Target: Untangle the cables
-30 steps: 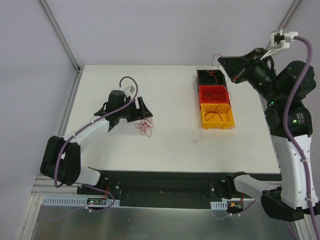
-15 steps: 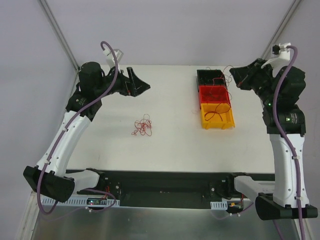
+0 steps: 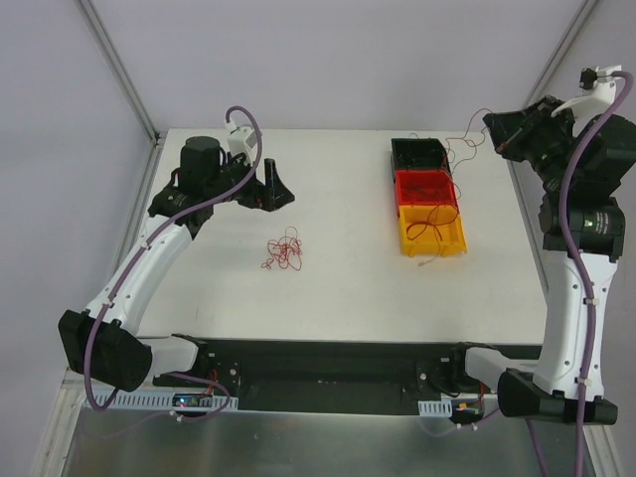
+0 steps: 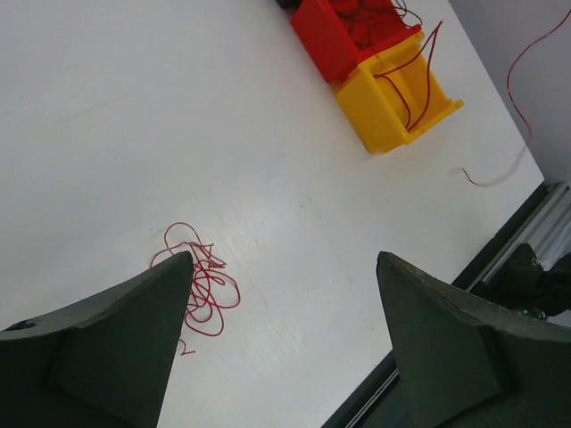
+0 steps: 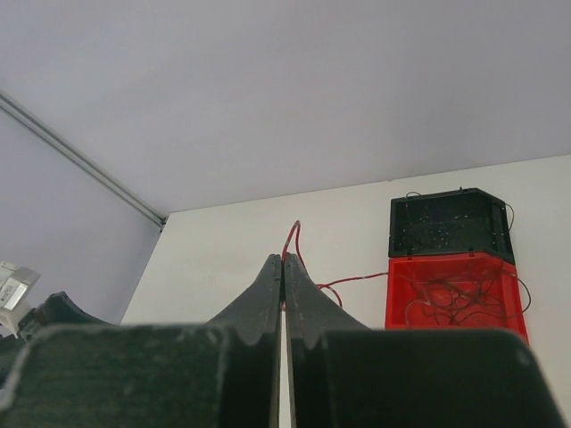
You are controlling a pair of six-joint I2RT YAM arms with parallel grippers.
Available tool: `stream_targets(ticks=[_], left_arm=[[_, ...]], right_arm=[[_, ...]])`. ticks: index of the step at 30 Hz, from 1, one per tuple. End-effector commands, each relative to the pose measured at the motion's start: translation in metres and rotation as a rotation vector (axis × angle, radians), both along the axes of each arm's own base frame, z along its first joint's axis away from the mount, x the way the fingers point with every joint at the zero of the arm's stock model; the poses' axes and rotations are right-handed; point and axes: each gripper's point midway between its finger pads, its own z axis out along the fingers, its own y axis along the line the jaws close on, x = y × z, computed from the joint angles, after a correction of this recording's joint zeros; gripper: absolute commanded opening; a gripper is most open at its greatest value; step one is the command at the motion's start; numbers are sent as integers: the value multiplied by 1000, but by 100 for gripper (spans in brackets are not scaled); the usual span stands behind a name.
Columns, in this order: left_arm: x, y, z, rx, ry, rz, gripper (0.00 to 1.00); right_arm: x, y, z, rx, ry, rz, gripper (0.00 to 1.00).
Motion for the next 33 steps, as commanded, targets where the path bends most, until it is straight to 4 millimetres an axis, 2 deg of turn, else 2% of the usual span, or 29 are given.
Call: stream_targets(ticks=[1, 7, 18, 26, 29, 33], left_arm=[[5, 6, 1, 38, -55, 1, 83], [7, 11, 0, 57, -69, 24, 82], [3, 11, 3, 50, -81, 21, 83], [2, 10, 6, 40, -86, 16, 84], [1, 10, 7, 41, -91, 15, 87], [1, 9, 6, 37, -89, 5, 89]], right_arm=[[0, -2, 34, 13, -87, 10, 0], [16, -13, 27, 15, -60, -18, 0], [35, -19, 14, 19, -22, -23, 0], [33, -18, 56, 52, -97, 3, 0], [35, -18, 55, 60, -91, 6, 0], [39, -20, 44, 59, -68, 0, 0]])
